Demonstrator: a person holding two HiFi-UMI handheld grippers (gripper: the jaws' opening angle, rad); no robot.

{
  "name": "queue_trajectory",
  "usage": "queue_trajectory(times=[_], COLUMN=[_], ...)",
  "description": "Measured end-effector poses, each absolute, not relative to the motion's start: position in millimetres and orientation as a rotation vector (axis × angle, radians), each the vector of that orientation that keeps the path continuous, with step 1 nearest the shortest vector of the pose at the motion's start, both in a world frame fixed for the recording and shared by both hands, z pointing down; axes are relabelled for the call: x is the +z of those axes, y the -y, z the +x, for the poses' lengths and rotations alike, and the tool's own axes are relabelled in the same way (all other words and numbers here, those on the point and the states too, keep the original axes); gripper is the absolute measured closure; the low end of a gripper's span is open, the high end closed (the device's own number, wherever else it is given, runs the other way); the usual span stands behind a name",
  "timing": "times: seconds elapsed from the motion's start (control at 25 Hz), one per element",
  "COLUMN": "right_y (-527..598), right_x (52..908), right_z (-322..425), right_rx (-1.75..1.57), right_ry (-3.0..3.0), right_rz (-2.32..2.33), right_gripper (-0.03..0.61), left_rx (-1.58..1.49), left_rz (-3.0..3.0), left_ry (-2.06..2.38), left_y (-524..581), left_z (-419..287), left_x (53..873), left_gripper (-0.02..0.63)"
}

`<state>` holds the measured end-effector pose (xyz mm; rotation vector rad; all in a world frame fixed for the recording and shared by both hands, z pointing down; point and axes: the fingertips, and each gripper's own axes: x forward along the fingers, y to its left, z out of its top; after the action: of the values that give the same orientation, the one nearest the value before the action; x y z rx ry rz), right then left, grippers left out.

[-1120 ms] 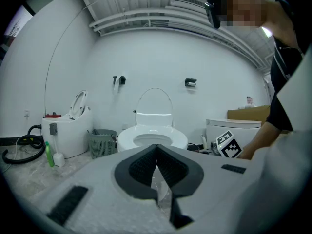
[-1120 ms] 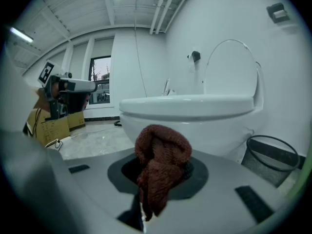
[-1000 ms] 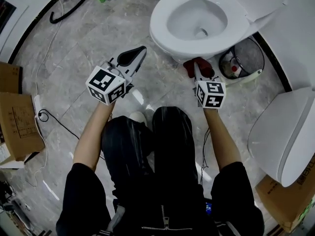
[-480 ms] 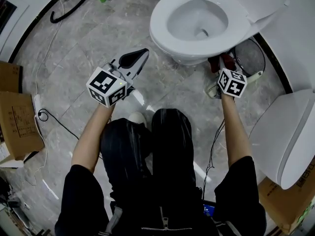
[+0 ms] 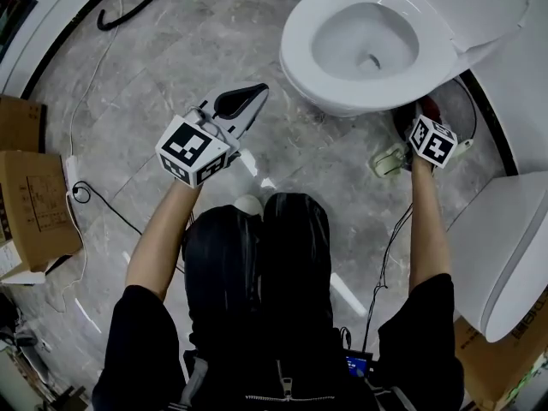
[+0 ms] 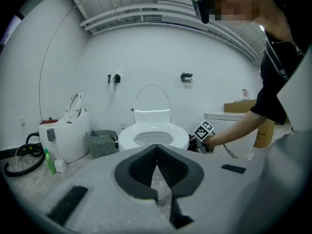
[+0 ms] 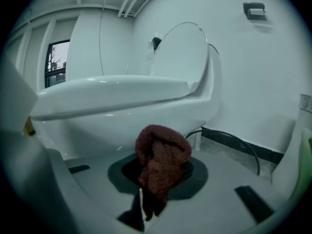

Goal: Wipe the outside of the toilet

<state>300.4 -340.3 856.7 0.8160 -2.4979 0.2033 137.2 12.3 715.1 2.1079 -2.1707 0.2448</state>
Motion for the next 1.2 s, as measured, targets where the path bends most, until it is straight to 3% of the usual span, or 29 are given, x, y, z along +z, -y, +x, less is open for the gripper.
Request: queue_trajectory(times=[0.4,0.92,1.2], right_y=[261.1,114.6,90.2], right_x=[779.7,459.9,323.5], right_z=[323.3,210.0,150.4], right_rx=[0.286,0.334,0.317], right_ry=[2.488,2.517,2.6], right_rz=[0.792,0.531,0.523], right_gripper=[0.495,0.492,0.491], left_rx=[0.243,0.183,0.126], left_rz=[2.062,2.038,2.054], left_ry=[2.142,1.995,1.967], left_y=[-18.6,-33.2,-37.1], left_z=[97.9,78.5,53.6], left_x=[651.0,386.6,266.9], left_gripper=[0.609,0.609,0.61])
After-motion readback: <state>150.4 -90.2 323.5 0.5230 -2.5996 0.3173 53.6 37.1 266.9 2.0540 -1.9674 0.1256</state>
